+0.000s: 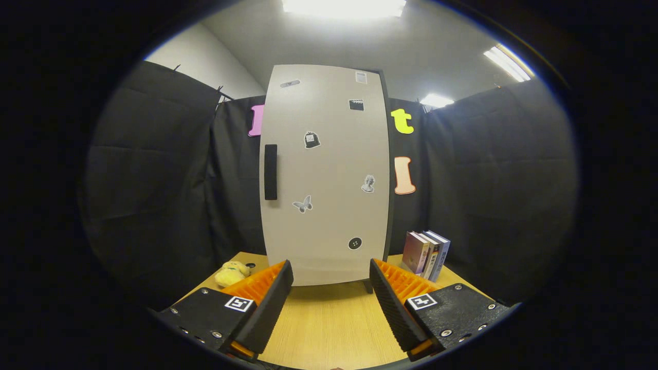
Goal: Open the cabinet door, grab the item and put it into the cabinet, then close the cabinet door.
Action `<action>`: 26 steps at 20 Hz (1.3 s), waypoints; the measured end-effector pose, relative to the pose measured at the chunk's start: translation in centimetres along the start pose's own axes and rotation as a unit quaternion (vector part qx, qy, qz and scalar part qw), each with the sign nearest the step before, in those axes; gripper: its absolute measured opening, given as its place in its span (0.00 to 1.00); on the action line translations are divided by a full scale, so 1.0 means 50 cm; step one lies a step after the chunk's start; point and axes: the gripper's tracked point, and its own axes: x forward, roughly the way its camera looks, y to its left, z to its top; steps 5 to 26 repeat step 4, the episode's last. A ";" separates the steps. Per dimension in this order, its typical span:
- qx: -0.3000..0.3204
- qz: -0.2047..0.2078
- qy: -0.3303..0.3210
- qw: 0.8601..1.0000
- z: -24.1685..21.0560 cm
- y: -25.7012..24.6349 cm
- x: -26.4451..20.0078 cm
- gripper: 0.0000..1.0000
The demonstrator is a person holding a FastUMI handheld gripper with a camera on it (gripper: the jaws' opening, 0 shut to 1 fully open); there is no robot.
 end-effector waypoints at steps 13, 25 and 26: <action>-0.001 0.002 0.001 1.000 -0.001 0.004 0.001 0.93; -0.001 0.002 0.001 1.000 -0.001 0.004 0.001 0.93; -0.001 0.002 0.001 1.000 -0.001 0.004 0.001 0.93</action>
